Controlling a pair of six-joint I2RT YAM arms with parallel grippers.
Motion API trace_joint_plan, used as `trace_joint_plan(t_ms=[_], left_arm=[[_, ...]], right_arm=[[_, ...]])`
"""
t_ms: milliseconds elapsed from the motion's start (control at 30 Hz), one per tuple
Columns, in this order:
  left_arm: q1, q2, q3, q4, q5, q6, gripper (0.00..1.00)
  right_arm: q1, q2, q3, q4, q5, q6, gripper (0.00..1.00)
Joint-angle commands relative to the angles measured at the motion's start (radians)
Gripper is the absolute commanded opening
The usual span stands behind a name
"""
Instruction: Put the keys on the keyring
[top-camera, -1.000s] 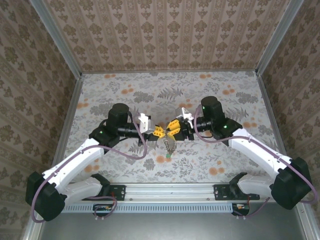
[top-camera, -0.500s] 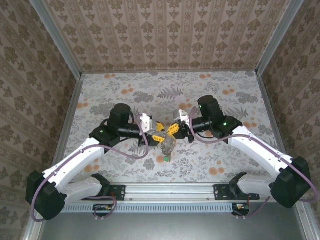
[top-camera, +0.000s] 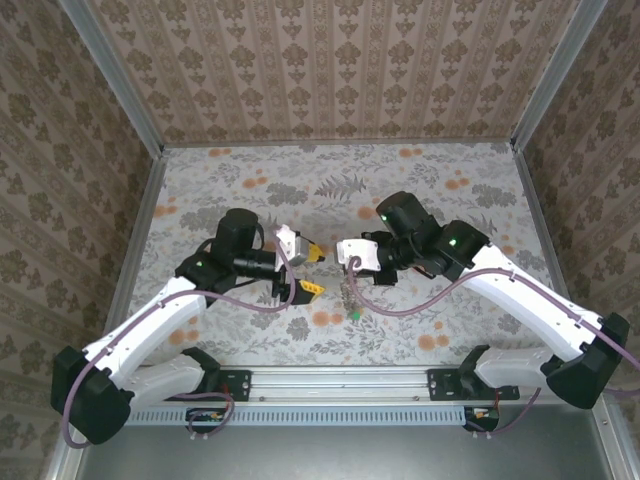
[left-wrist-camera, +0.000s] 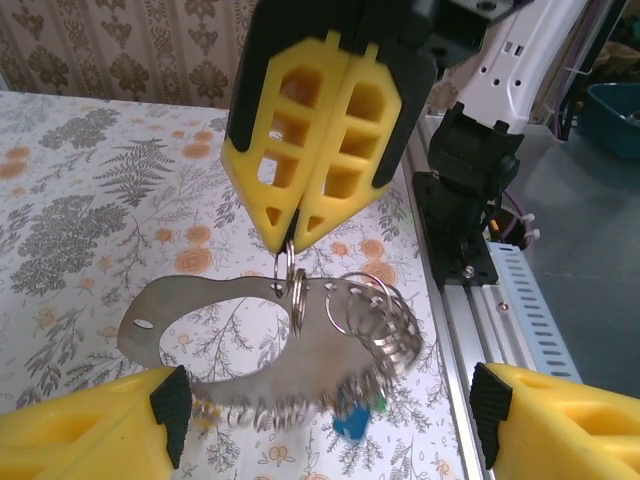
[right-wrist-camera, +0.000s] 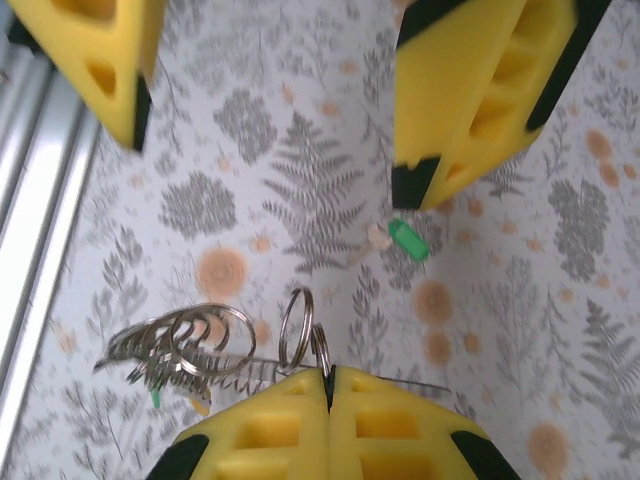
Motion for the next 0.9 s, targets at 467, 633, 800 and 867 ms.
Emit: trace_joint_plan(t_ms=[467, 633, 800, 867], left_arm=[[-0.042, 0.217, -0.094, 0.572, -0.055, -0.162, 0.45], [-0.060, 0.248, -0.111, 0.618, -0.063, -0.131, 0.41], [-0.075, 0.251, -0.144, 0.672, -0.077, -0.113, 0.33], [-0.083, 0.254, -0.148, 0.671, -0.091, -0.105, 0.30]], right_arm=[[0.115, 0.121, 0.135, -0.181, 0.389, -0.195, 0.00], [0.113, 0.111, 0.119, -0.134, 0.360, -0.177, 0.00], [0.097, 0.088, 0.084, -0.066, 0.315, -0.133, 0.00], [0.091, 0.072, 0.072, -0.040, 0.292, -0.117, 0.00]])
